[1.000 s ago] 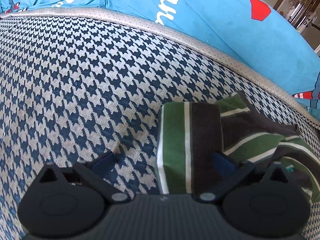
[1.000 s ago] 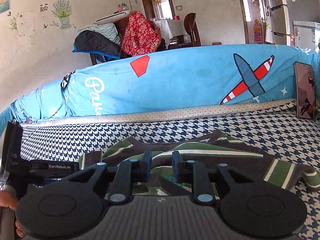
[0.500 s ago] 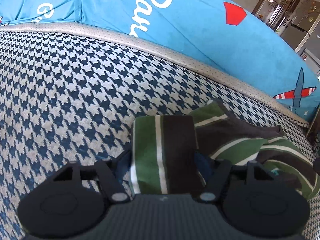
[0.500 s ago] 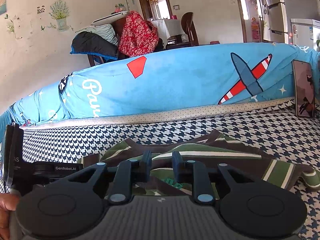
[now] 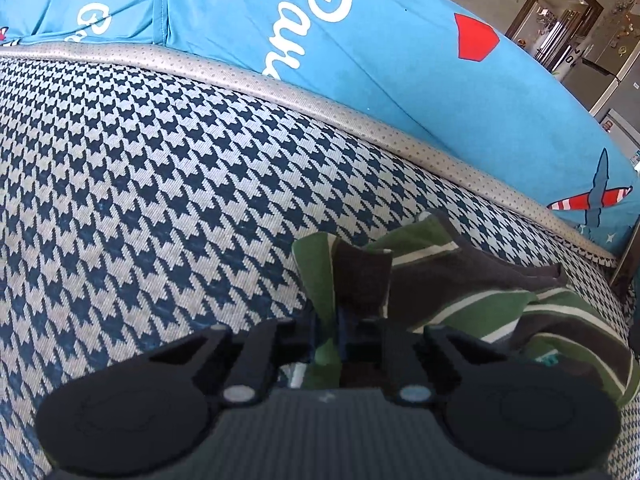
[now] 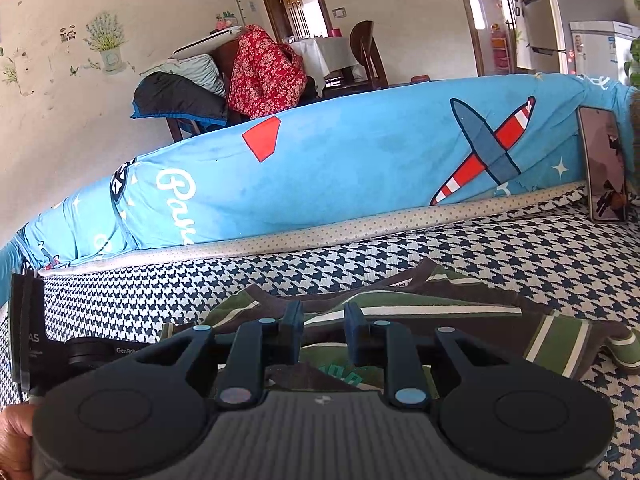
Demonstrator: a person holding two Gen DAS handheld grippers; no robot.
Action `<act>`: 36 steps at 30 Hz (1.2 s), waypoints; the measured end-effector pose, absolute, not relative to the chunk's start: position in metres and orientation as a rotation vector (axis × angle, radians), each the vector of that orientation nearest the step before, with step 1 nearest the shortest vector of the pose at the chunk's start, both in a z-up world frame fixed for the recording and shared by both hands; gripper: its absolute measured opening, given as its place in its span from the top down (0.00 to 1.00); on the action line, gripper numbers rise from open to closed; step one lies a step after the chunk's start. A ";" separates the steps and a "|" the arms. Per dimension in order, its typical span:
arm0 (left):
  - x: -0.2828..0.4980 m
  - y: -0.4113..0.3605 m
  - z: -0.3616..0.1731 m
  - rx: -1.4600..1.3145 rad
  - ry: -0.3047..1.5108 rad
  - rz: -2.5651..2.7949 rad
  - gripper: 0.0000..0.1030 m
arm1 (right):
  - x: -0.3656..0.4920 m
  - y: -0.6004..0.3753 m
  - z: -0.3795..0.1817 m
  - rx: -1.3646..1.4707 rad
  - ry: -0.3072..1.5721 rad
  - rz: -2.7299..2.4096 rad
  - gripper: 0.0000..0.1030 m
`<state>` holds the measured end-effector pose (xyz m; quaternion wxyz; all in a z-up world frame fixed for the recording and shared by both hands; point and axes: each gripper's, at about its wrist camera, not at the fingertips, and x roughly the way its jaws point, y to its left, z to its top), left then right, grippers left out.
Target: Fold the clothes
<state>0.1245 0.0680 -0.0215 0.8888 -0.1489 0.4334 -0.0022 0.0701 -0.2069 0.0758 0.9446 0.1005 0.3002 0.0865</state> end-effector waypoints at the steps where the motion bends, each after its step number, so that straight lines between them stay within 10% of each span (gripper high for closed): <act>1: 0.124 0.063 -0.017 -0.262 0.876 0.023 0.97 | 0.070 -0.207 0.076 0.205 0.611 0.174 0.79; 16: 0.142 0.097 0.016 -0.136 0.742 0.380 0.97 | 0.077 -0.205 0.074 0.196 0.619 0.188 0.79; 25: 0.137 0.140 0.014 -0.297 0.782 0.443 0.46 | 0.083 -0.195 0.071 0.192 0.627 0.216 0.79; 36: 0.149 0.101 0.028 -0.267 0.733 0.110 0.46 | 0.083 -0.195 0.067 0.194 0.651 0.221 0.79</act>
